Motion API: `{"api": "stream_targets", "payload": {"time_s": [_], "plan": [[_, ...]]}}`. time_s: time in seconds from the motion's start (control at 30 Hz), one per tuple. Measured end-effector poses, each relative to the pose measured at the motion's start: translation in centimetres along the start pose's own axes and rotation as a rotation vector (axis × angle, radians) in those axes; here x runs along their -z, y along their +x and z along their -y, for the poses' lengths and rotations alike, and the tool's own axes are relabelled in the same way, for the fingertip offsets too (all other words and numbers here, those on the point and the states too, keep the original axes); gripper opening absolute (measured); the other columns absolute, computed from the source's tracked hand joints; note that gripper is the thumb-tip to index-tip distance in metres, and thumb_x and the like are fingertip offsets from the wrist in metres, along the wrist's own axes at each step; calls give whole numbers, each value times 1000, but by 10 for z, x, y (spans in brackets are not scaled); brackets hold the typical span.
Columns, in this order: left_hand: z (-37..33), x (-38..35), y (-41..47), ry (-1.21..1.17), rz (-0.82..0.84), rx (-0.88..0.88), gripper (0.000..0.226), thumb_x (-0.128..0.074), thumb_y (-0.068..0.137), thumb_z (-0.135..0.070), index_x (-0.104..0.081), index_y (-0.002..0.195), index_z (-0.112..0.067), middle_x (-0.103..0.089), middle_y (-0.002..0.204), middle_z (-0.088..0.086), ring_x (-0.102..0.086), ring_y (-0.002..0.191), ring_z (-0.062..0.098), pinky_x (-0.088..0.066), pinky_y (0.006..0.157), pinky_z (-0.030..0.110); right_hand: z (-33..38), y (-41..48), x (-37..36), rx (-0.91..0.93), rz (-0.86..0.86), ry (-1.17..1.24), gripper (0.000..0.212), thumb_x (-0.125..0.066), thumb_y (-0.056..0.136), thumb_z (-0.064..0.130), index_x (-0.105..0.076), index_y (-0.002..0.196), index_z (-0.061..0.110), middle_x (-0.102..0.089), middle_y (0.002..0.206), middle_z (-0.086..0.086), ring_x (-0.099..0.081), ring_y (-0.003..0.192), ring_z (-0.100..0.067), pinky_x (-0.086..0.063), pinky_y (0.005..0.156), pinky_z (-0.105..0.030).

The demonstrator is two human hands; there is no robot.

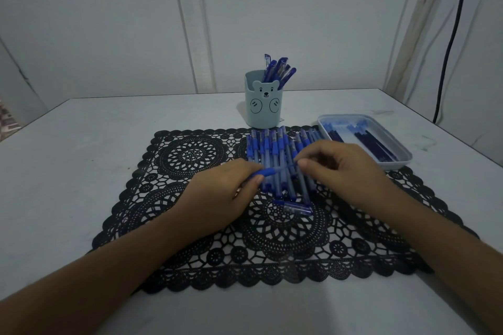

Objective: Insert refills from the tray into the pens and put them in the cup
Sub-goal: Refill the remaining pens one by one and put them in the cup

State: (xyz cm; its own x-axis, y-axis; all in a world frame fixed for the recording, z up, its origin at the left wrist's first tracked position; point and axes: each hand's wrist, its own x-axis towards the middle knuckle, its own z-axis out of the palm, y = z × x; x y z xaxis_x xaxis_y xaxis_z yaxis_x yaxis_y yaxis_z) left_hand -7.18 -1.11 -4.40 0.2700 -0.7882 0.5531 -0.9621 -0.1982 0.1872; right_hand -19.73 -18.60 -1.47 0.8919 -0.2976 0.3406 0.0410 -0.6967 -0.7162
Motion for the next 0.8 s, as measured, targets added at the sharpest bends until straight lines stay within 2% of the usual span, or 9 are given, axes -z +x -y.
{"api": "stream_targets", "payload": {"time_s": [0.07,0.13,0.2,0.3,0.37,0.47,0.6,0.67,0.8], "plan": [[0,1,1,-19,-5,102,37,-34,91,-41,-61,108,-21,-53,79,-18,-48,70,3,-37,62,6,-7,5,10,-73,-102,103,15,-54,88,15,-61,78,23,-60,70,2,-52,60,-2,-46,56,-14],[1,0,2,-45,4,203,33,-37,92,-41,-60,107,-24,-56,79,-17,-51,73,3,-37,62,8,-18,13,21,-177,-295,320,20,-50,90,9,-59,74,18,-58,67,-1,-52,61,-11,-44,57,-24],[1,0,3,-54,-1,247,32,-37,91,-40,-61,106,-24,-58,80,-15,-52,72,2,-37,61,11,-27,20,33,-258,-514,473,21,-50,88,6,-57,71,14,-55,65,-2,-49,58,-11,-41,54,-23],[2,-1,4,-53,-10,246,35,-35,88,-41,-61,104,-24,-58,79,-15,-52,72,1,-38,62,13,-39,25,48,-308,-773,467,16,-50,86,7,-55,73,16,-57,66,1,-52,62,-11,-43,55,-20],[2,-1,3,-58,-9,249,36,-35,87,-41,-61,104,-24,-58,80,-15,-52,73,1,-39,62,14,-47,25,51,-307,-838,378,10,-51,84,9,-56,78,15,-59,69,2,-55,67,-13,-47,61,-24],[1,0,3,-62,-12,254,36,-35,87,-42,-61,105,-24,-59,82,-14,-52,73,2,-41,64,18,-51,23,45,-256,-796,207,6,-53,82,11,-58,82,16,-62,76,0,-59,75,-16,-50,73,-30],[1,1,3,-60,-8,259,34,-37,89,-41,-61,105,-24,-58,81,-16,-52,72,2,-42,63,19,-42,17,26,-26,-669,-105,6,-56,84,7,-55,82,12,-55,71,6,-51,66,0,-37,61,-2],[0,1,3,-56,3,264,25,-42,94,-36,-61,106,-24,-55,78,-18,-52,72,1,-40,62,17,-41,15,17,97,-572,-308,8,-58,83,4,-55,79,9,-55,70,-1,-49,61,-8,-38,58,-8],[-1,1,4,-52,14,269,23,-43,94,-32,-61,106,-23,-52,76,-20,-51,72,0,-38,60,15,-50,20,5,176,-363,-630,7,-65,76,2,-57,75,3,-56,69,-10,-52,58,-25,-48,55,-36]]}}
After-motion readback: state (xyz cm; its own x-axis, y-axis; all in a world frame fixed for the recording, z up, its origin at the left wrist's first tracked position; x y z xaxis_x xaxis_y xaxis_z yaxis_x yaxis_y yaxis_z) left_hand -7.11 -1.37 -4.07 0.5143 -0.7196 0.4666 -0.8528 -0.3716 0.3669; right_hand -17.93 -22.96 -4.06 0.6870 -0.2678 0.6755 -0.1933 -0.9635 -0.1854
